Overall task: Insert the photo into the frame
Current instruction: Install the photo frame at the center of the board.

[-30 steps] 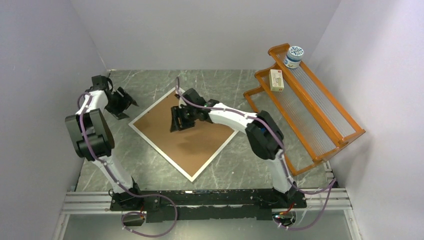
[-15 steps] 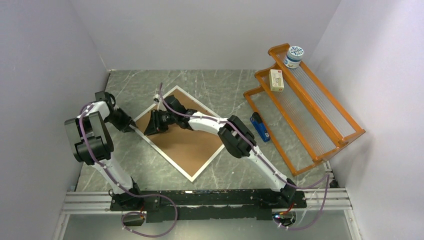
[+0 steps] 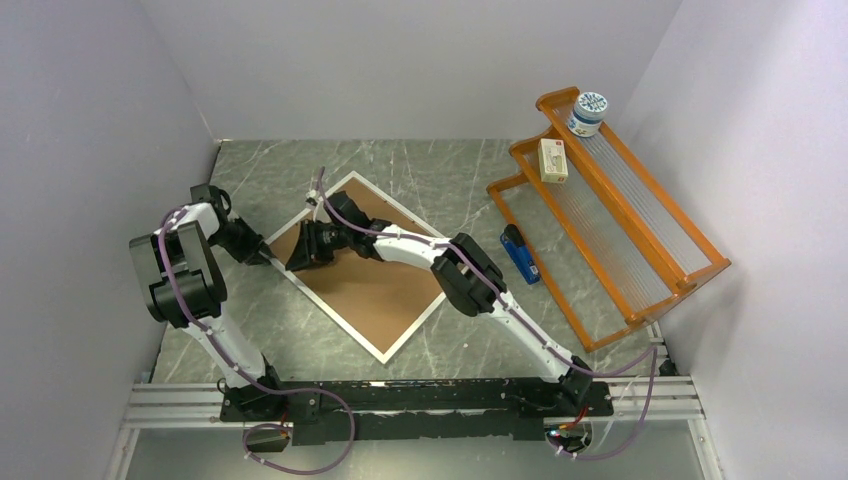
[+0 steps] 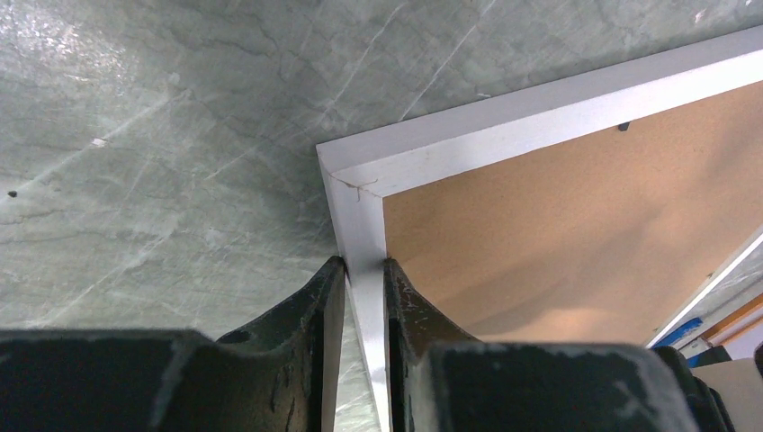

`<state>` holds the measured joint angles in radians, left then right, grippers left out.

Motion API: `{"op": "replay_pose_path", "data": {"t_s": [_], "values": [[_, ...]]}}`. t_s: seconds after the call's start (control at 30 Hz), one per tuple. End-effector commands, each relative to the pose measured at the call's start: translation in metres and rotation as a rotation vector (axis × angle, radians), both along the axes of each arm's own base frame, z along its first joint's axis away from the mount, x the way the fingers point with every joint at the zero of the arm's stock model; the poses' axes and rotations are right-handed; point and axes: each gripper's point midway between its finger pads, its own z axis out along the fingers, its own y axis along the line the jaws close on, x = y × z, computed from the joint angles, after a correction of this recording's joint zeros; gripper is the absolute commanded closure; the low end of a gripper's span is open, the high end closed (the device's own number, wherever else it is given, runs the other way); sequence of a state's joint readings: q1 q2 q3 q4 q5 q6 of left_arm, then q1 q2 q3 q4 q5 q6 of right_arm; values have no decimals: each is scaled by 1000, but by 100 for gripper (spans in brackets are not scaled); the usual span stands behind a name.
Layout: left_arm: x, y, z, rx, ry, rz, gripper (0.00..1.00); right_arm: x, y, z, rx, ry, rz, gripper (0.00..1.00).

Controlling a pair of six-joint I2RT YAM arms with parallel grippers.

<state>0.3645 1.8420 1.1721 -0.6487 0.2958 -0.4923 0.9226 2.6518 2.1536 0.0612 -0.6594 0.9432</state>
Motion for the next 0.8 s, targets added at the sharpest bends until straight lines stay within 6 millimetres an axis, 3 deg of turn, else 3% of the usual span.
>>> {"op": "replay_pose_path", "data": {"t_s": [0.0,0.2,0.53,0.77], "values": [[-1,4,-5,19,22,3,77,-6,9,16,72,-10,47,73],[-3,4,-7,20,38,4,77,-8,11,9,51,-9,50,75],[-5,5,-10,24,53,2,79,0,-2,-32,-99,-6,3,76],[-10,7,-15,34,89,-4,83,5,-24,-65,-194,47,-17,79]]}}
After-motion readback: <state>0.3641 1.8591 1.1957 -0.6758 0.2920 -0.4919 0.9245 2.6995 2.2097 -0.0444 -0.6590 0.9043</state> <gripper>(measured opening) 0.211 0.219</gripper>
